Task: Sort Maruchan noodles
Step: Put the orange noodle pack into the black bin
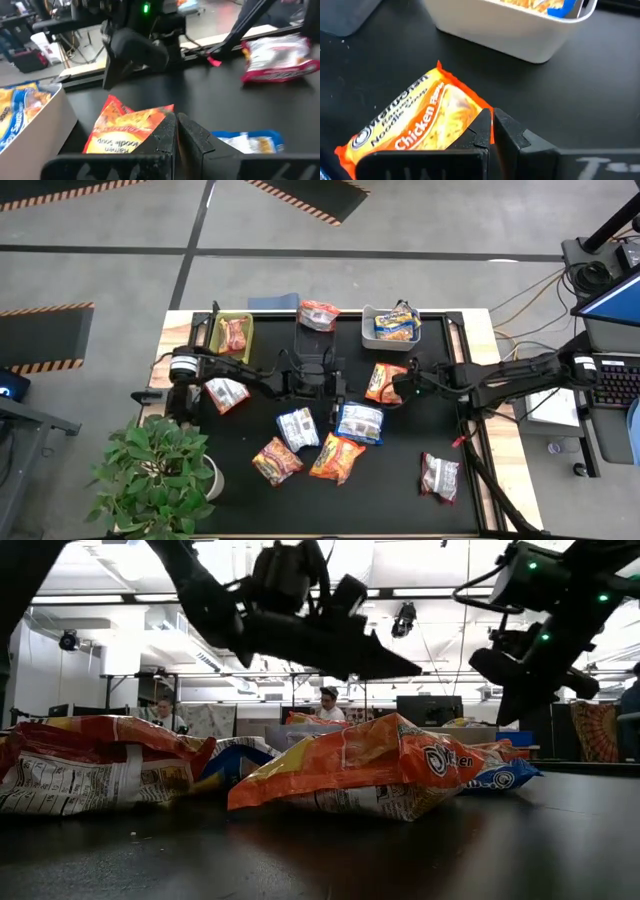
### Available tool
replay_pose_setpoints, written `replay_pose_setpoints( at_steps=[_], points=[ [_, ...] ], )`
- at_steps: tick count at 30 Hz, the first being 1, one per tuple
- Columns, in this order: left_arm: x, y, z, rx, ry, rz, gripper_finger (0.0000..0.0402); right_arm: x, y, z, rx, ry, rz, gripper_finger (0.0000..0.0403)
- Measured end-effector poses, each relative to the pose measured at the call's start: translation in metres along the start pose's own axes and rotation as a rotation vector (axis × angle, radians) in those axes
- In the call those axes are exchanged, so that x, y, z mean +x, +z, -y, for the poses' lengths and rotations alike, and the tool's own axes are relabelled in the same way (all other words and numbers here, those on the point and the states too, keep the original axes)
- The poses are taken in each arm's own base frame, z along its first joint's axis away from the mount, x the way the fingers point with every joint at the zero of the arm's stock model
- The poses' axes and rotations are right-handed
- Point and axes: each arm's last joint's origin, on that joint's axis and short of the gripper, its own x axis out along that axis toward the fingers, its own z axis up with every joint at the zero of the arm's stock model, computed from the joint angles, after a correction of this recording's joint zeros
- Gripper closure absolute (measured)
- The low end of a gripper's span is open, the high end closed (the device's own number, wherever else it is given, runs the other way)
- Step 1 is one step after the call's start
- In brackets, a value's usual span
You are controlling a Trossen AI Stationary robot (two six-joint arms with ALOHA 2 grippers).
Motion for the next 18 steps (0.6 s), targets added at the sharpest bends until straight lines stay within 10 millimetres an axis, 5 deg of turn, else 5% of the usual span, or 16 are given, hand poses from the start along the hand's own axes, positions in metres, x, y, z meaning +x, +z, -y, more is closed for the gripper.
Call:
replay_pose_setpoints(
  at_steps=[7, 18],
  points=[
    [0.023, -0.008, -0.007, -0.006, 0.016, -0.01, 0.0402, 0.007, 0.024, 0.006, -0.005, 0.037, -0.093, 0.036],
    [0.046, -0.027, -0.023, -0.012, 0.048, -0.046, 0.0402, 0.025, 0.044, 0.028, 0.019, 0.185, -0.297, 0.0207]
  ],
)
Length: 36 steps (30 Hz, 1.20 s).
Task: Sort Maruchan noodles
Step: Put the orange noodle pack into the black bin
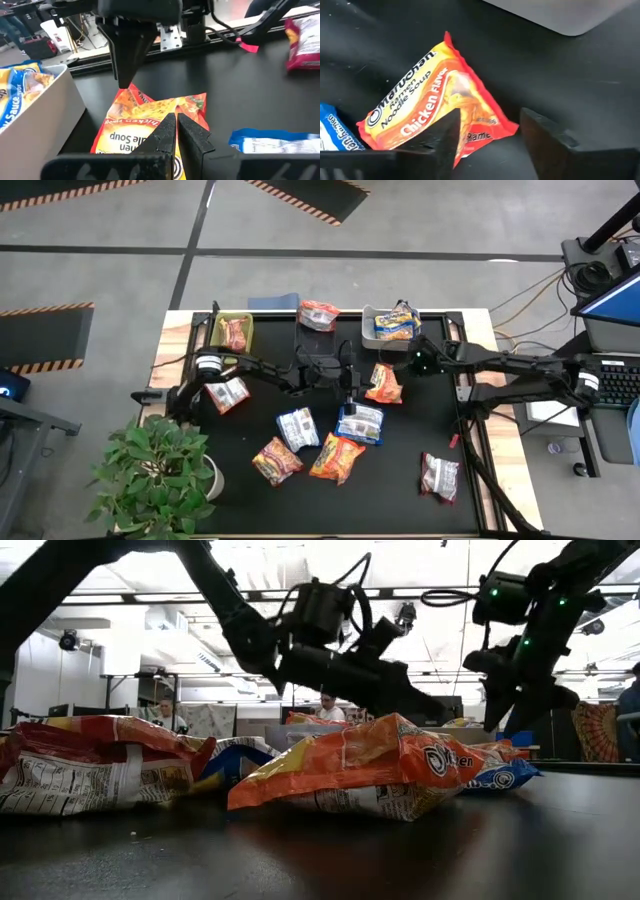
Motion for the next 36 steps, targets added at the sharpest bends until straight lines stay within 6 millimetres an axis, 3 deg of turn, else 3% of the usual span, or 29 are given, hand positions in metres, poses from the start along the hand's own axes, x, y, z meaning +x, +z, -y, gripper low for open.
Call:
replay_pose_setpoints(
  at_steps=[8, 13, 28, 36],
  points=[
    [0.014, -0.026, 0.004, -0.018, -0.014, -0.06, 0.0402, 0.006, 0.014, 0.01, 0.016, 0.082, 0.022, 0.0127],
    [0.014, -0.027, 0.005, -0.031, -0.015, -0.062, 0.0402, 0.012, 0.014, 0.01, 0.008, 0.09, 0.011, 0.0107],
    [0.019, -0.043, 0.012, -0.017, -0.06, -0.089, 0.0402, 0.038, 0.008, 0.011, -0.01, 0.165, -0.037, 0.0115],
    [0.013, -0.044, 0.003, 0.002, 0.129, -0.242, 0.0402, 0.04, 0.005, 0.008, -0.03, 0.23, -0.096, 0.016]
  ],
)
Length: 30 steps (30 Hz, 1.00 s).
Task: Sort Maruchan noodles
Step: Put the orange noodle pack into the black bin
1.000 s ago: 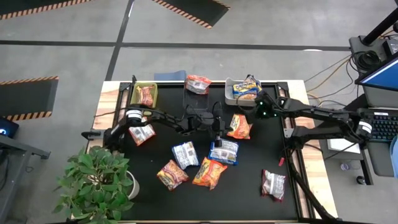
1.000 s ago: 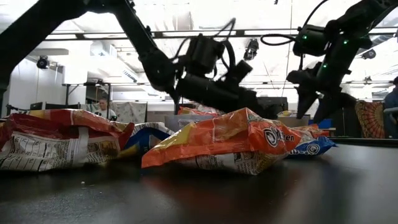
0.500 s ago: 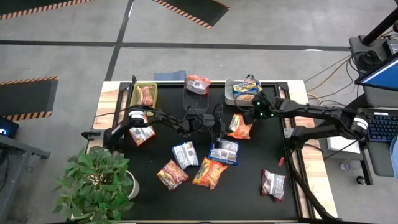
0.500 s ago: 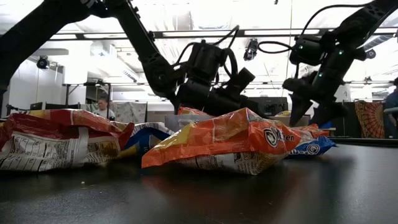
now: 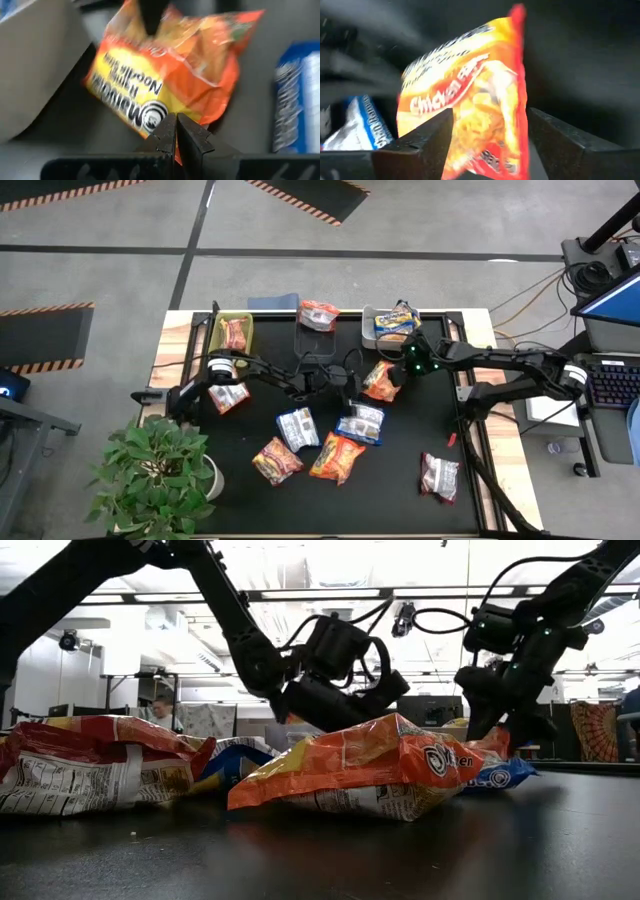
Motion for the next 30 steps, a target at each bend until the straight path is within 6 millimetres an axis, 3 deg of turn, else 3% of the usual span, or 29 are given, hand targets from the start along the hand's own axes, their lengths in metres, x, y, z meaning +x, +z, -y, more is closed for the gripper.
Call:
replay_pose_setpoints(
  at_steps=[8, 12, 16, 23, 30],
  points=[
    [-0.028, 0.021, -0.016, 0.131, 0.053, -0.187, 0.0402, 0.006, -0.012, -0.014, -0.013, 0.063, -0.064, 0.0205],
    [-0.041, 0.034, -0.025, 0.21, 0.038, -0.193, 0.0402, 0.012, -0.021, -0.027, -0.011, 0.133, -0.046, 0.0206],
    [-0.049, 0.045, -0.029, 0.219, -0.084, -0.118, 0.0402, 0.011, -0.024, -0.034, 0.011, 0.166, -0.043, 0.0206],
    [-0.047, 0.054, -0.022, 0.128, -0.207, 0.017, 0.0402, -0.003, -0.02, -0.028, 0.014, 0.125, -0.044, 0.0206],
    [-0.031, 0.041, -0.012, 0.088, -0.209, 0.047, 0.0402, -0.022, -0.012, -0.017, 0.012, 0.065, 0.048, 0.0206]
  ],
)
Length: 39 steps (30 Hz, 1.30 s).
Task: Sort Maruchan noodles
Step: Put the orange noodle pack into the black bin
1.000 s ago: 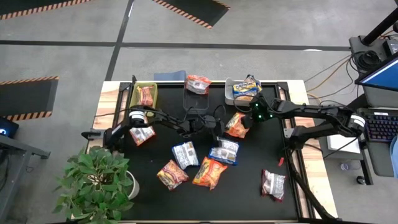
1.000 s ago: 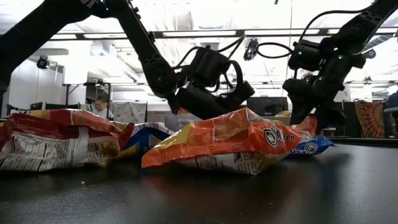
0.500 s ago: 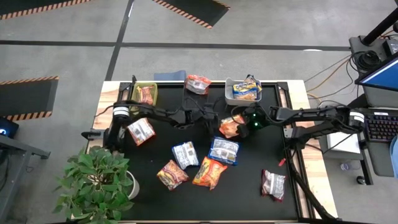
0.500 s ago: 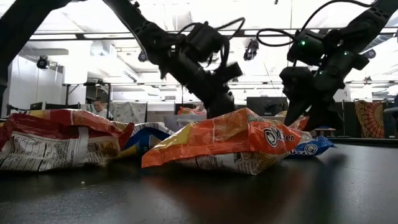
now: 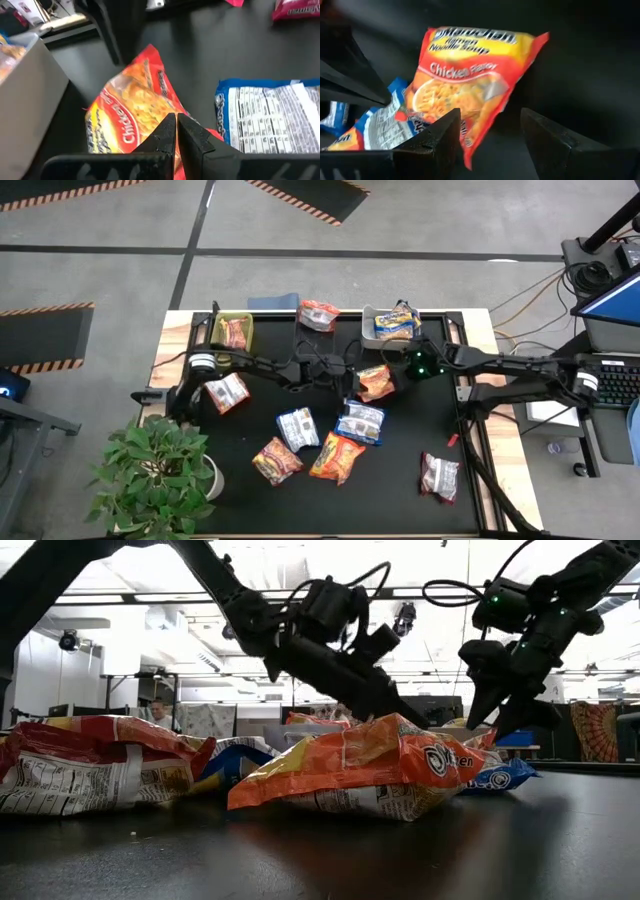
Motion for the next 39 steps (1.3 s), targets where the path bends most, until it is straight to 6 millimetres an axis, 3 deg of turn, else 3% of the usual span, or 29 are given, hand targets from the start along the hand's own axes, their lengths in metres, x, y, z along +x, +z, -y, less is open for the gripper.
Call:
replay_pose_setpoints(
  at_steps=[5, 12, 27, 39],
  points=[
    [0.011, -0.018, 0.005, -0.022, -0.016, -0.046, 0.0402, -0.007, 0.005, 0.004, -0.002, -0.007, 0.051, 0.0206],
    [0.004, -0.028, 0.01, 0.042, -0.079, -0.209, 0.0402, -0.004, 0.005, 0.006, -0.01, -0.024, 0.046, 0.0206],
    [0.003, -0.03, 0.011, 0.029, -0.086, -0.235, 0.0402, 0.009, 0.013, 0.0, 0.033, 0.109, 0.034, 0.0206],
    [0.003, -0.03, 0.011, 0.013, -0.082, -0.232, 0.0402, 0.017, -0.004, -0.02, 0.041, 0.093, 0.0, 0.0206]
  ],
)
